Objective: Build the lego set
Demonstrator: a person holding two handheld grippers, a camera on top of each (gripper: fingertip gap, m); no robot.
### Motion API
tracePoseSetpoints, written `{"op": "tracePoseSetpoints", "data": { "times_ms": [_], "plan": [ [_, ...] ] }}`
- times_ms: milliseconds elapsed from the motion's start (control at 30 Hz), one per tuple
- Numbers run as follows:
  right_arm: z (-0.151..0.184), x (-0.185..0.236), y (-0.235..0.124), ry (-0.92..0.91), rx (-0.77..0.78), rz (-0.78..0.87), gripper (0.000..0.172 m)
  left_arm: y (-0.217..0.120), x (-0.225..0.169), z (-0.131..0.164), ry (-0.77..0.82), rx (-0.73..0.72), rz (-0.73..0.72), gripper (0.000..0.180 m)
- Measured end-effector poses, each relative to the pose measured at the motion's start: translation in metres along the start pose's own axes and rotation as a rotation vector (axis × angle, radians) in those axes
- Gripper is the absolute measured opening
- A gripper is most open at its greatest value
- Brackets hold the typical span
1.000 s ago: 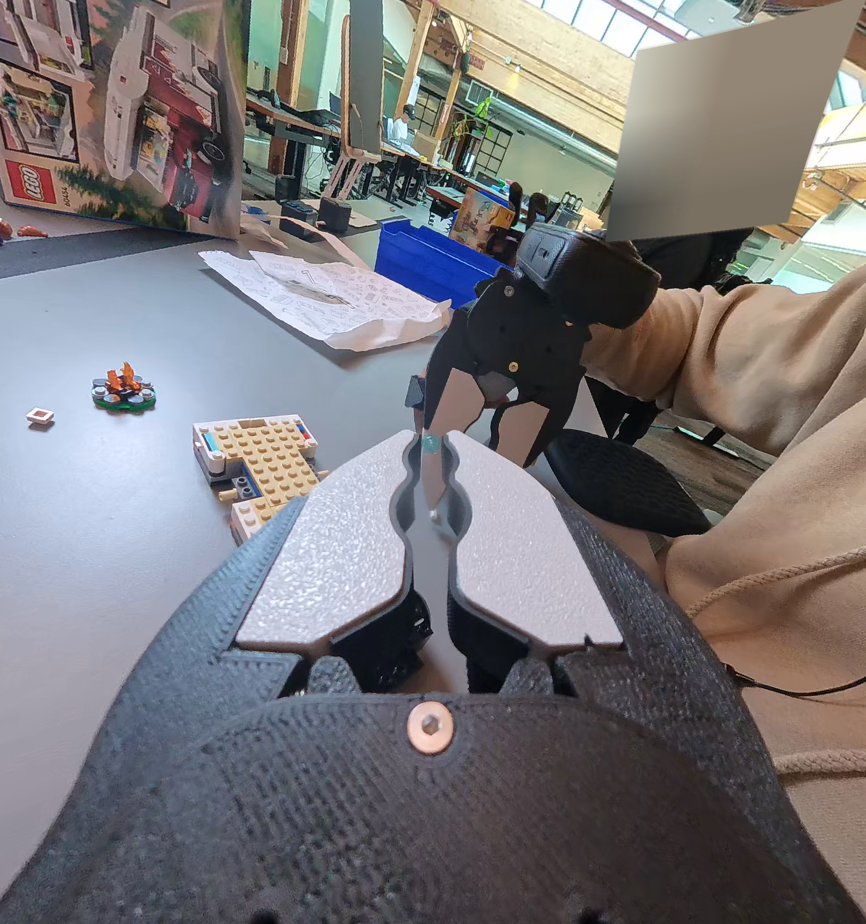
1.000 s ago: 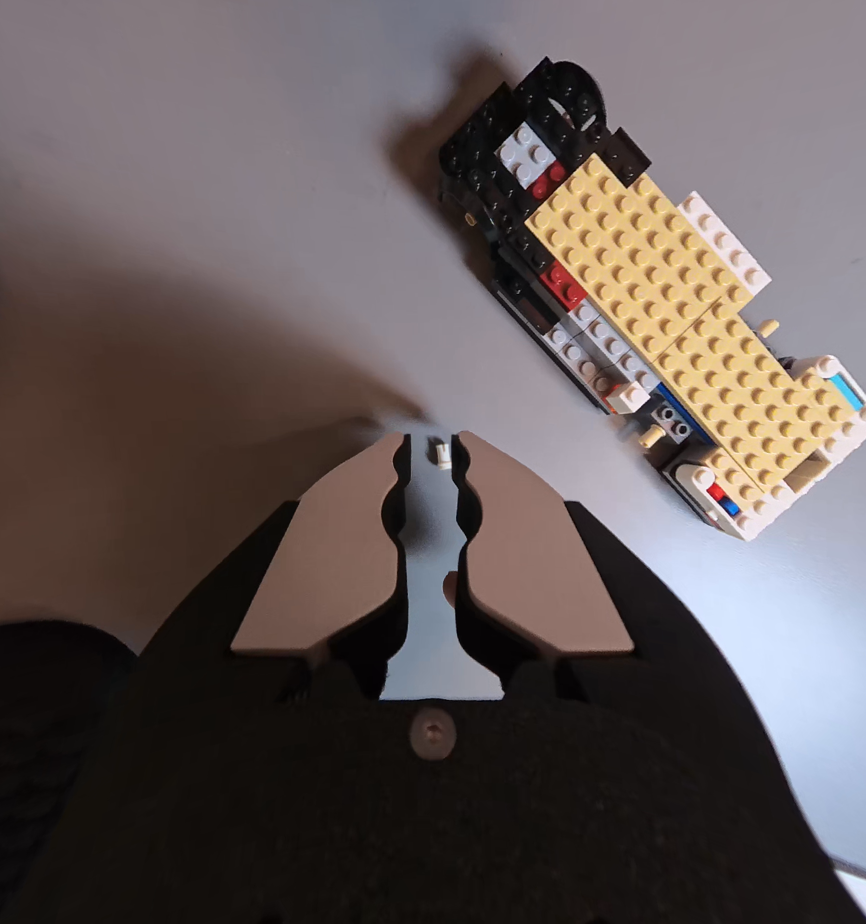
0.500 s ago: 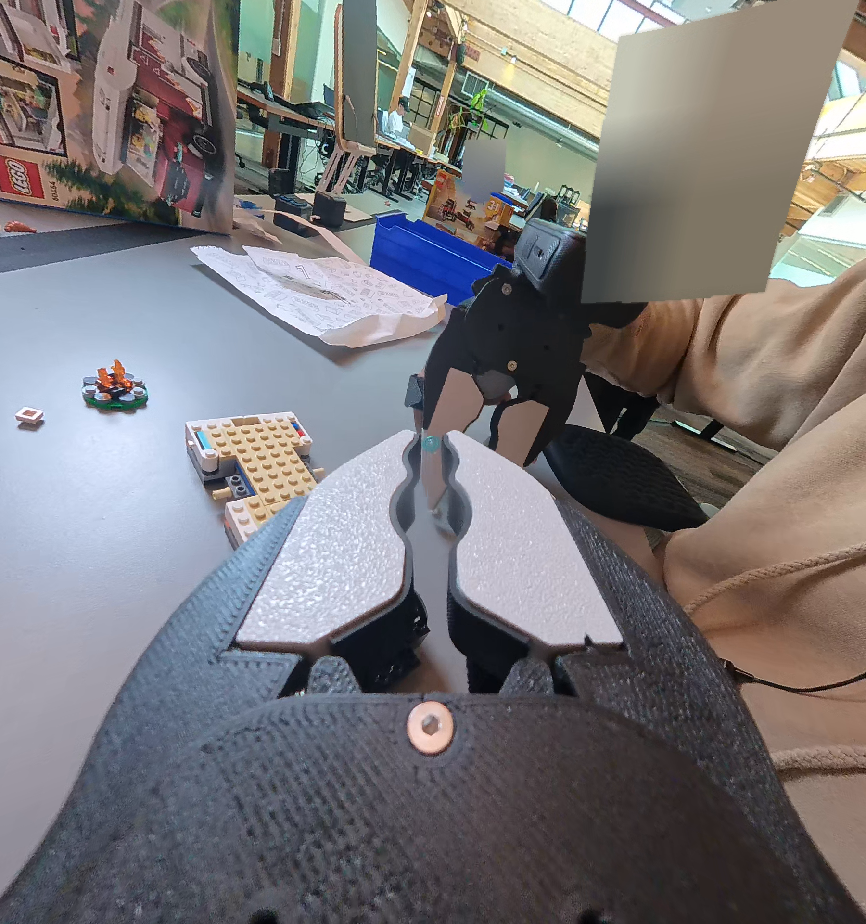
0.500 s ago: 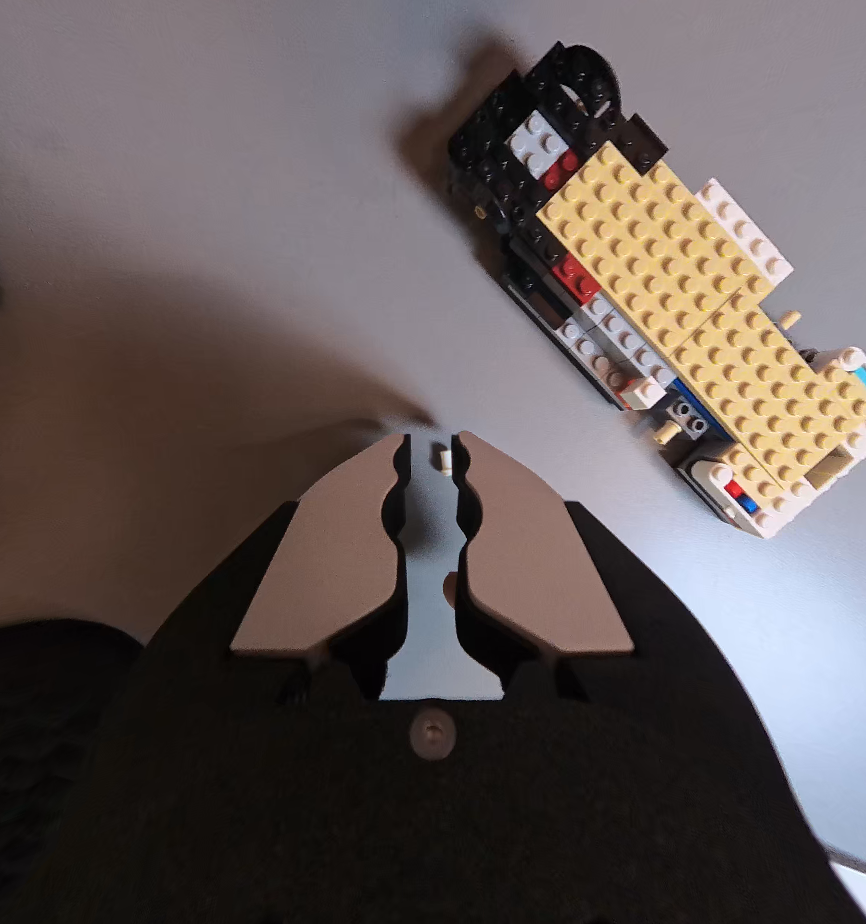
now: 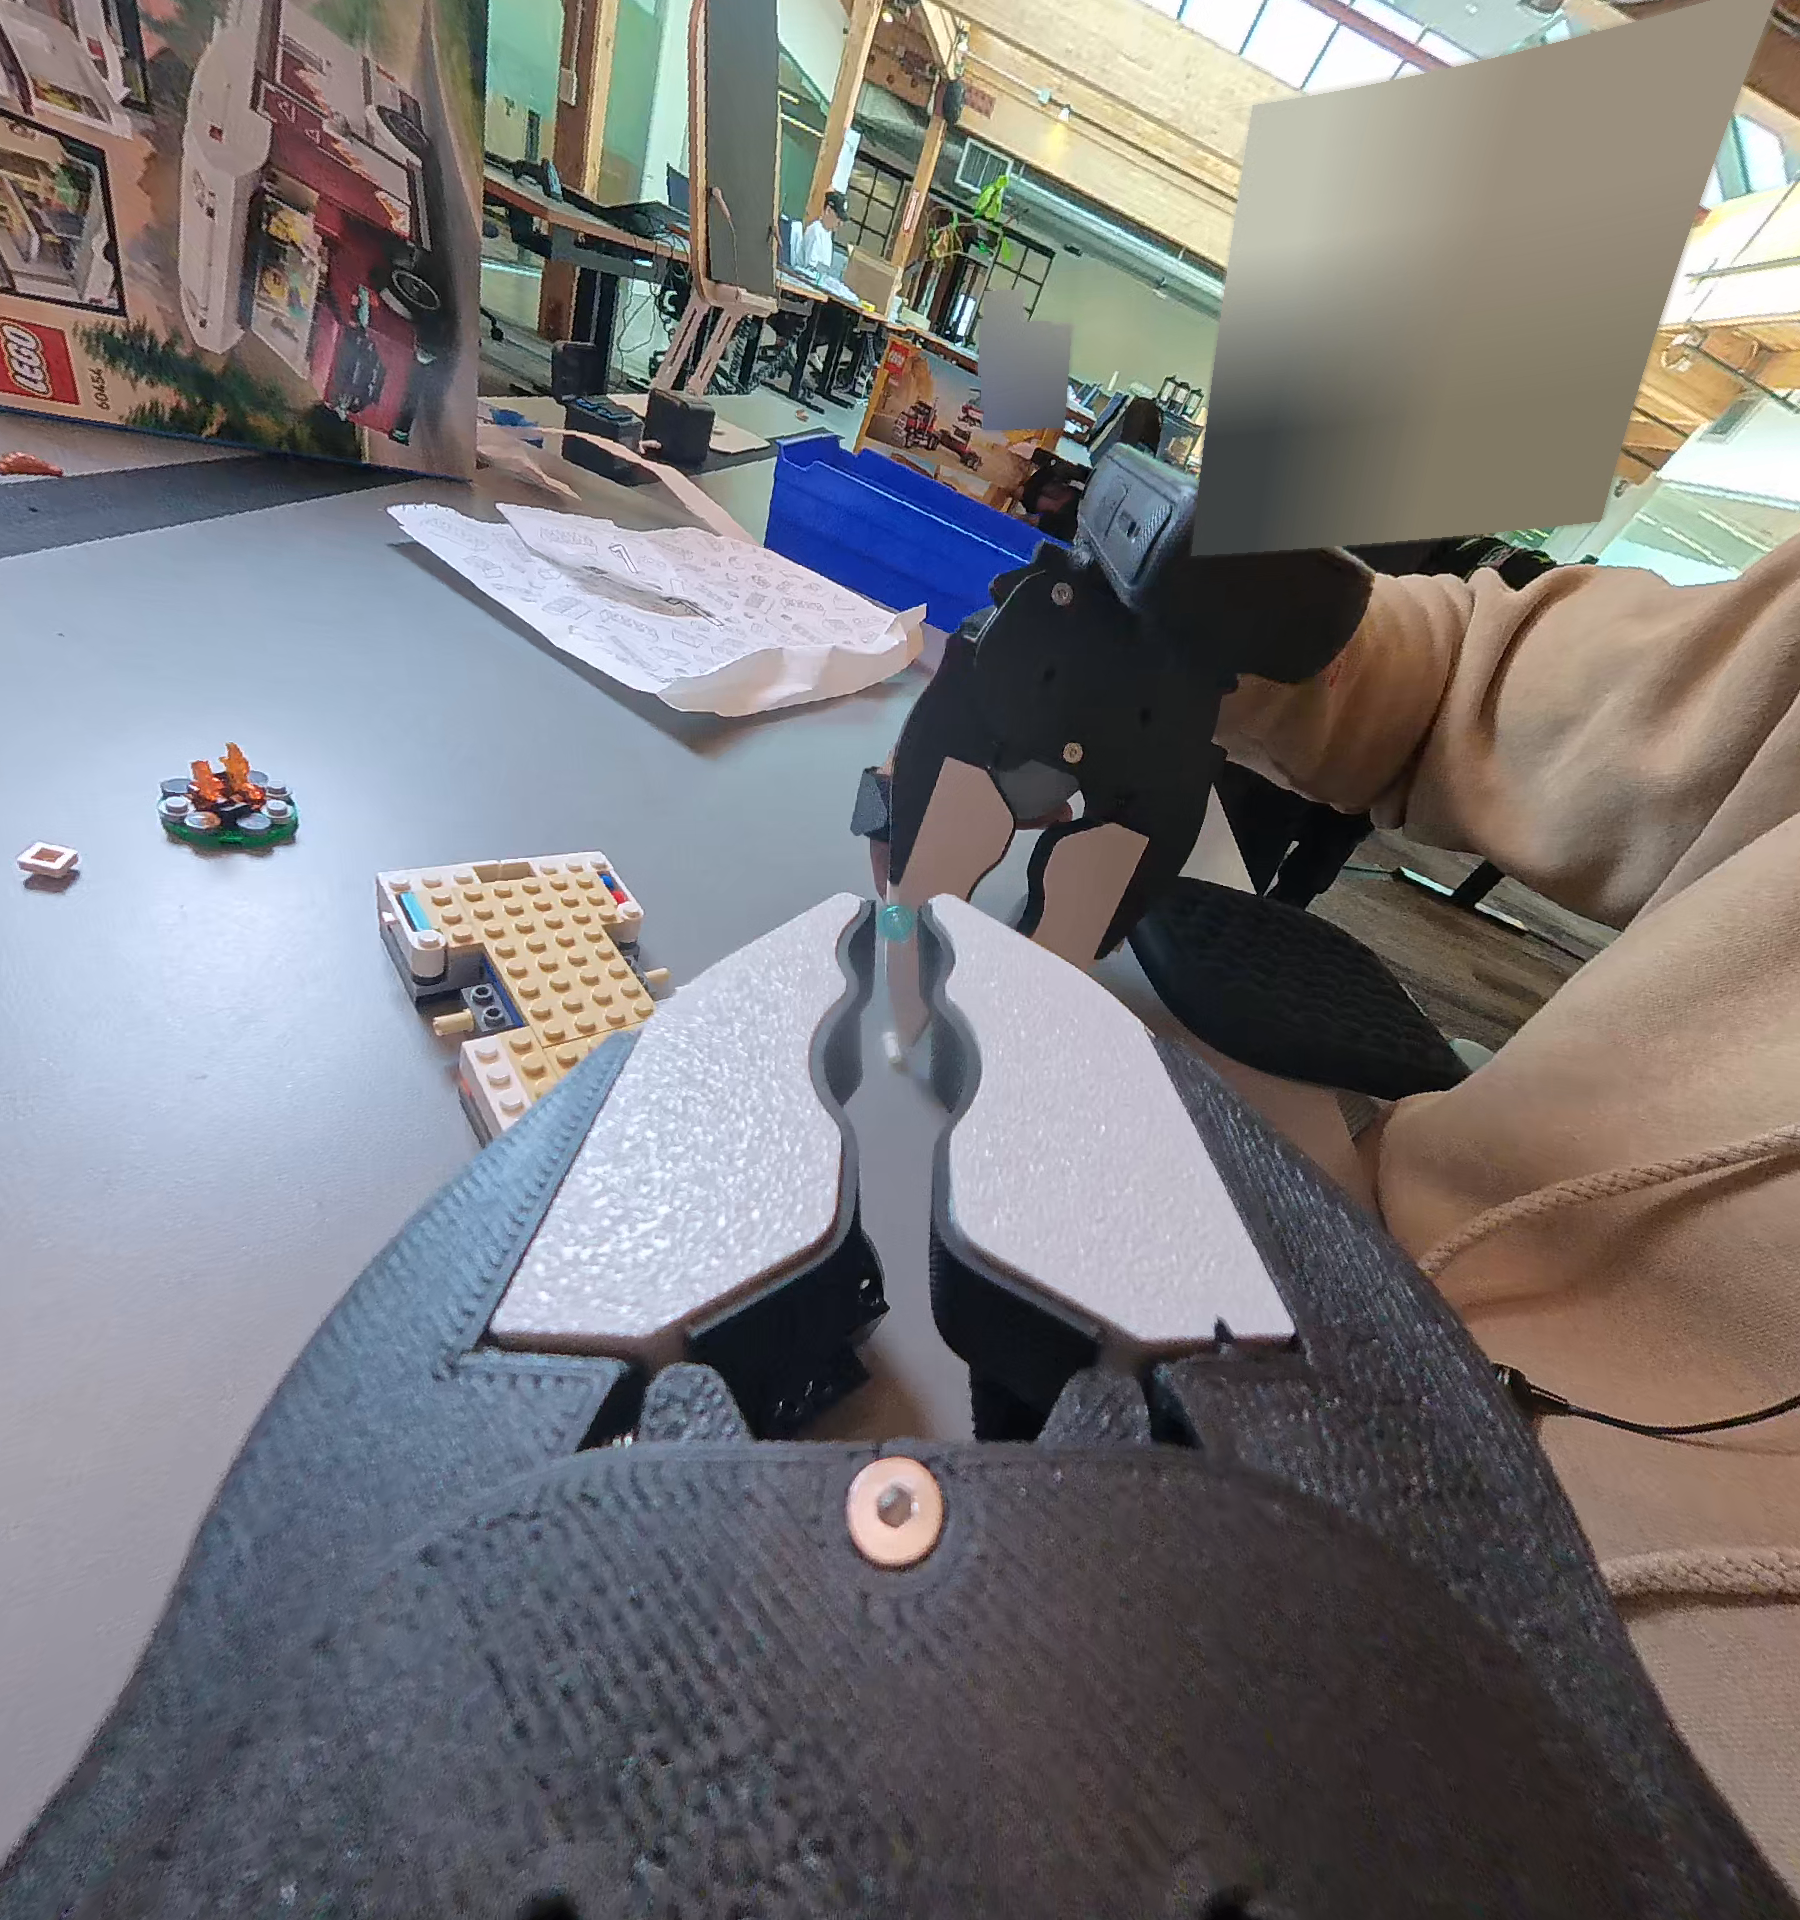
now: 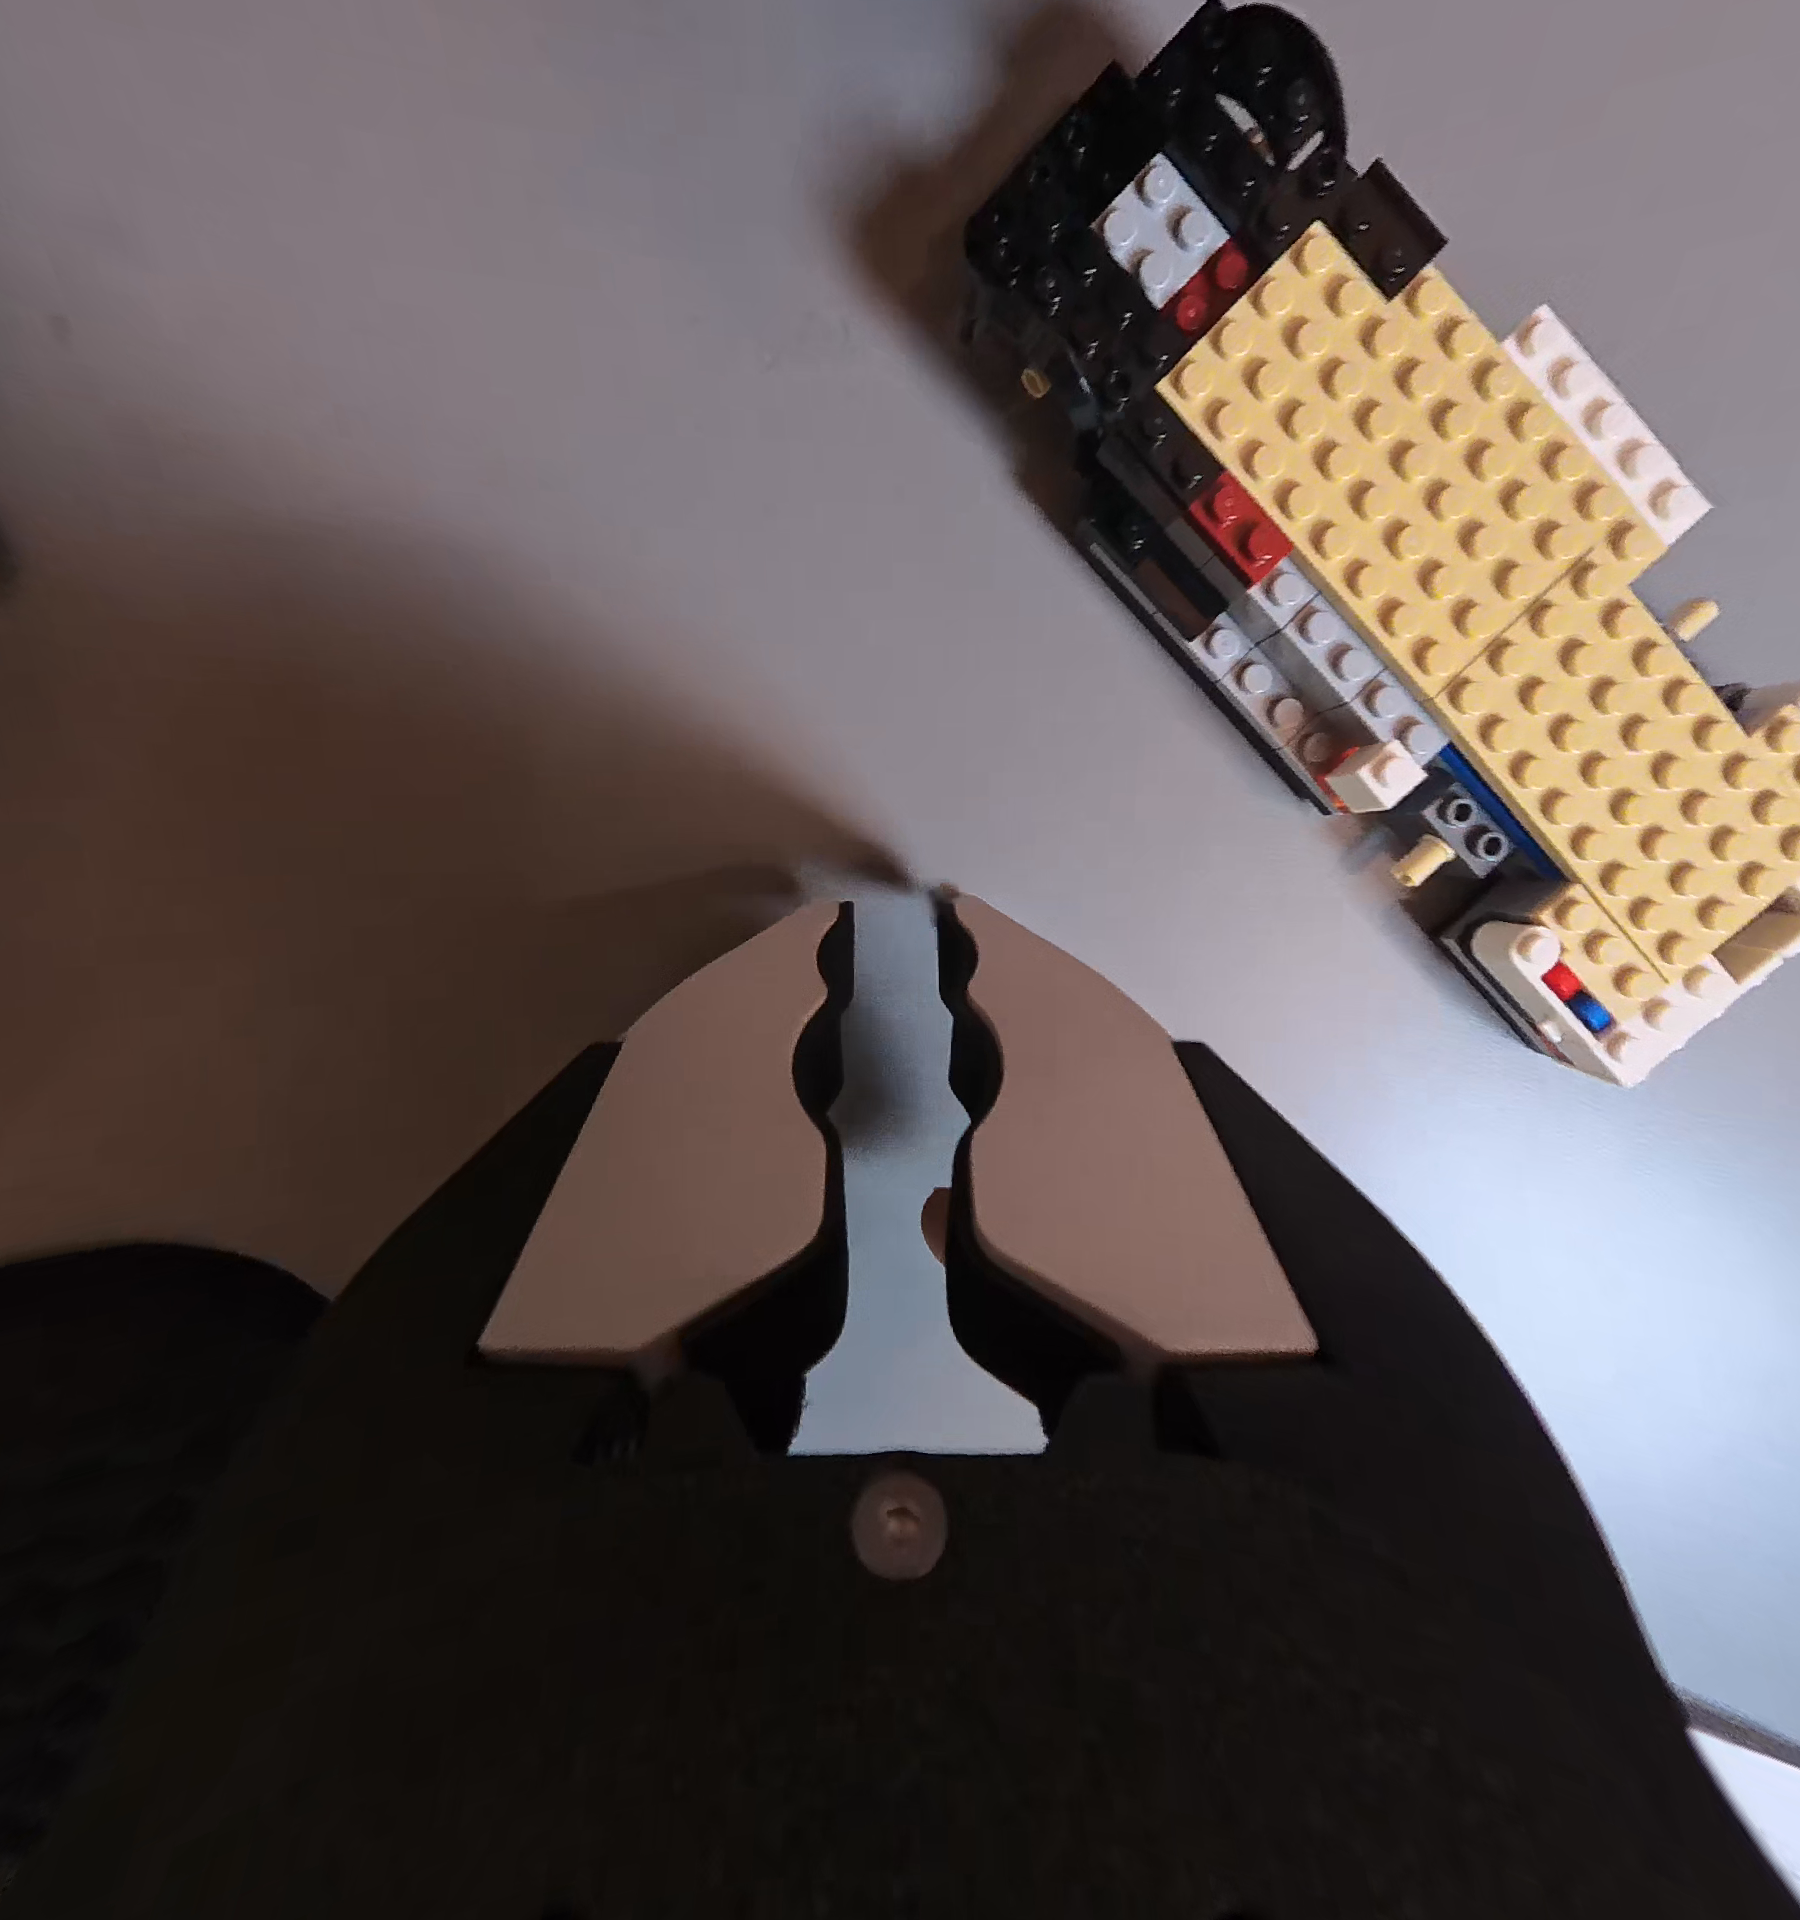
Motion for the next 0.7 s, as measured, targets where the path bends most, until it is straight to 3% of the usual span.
{"op": "tracePoseSetpoints", "data": {
  "times_ms": [700],
  "plan": [
    [0.01,0.008,0.002,0.015,0.037,-0.025,0.017,0.001,-0.002,0.001,0.0,0.007,0.008,0.007]
  ]
}}
Point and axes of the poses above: each gripper's, where its closed fingertips meet, y out along the fingers, z out of its underside, x = y × z across the jaws, the point moved 2 cm from there along -y, back along the fingers, and after that the axes turned 6 degrees about y, right-handed, at the moved point
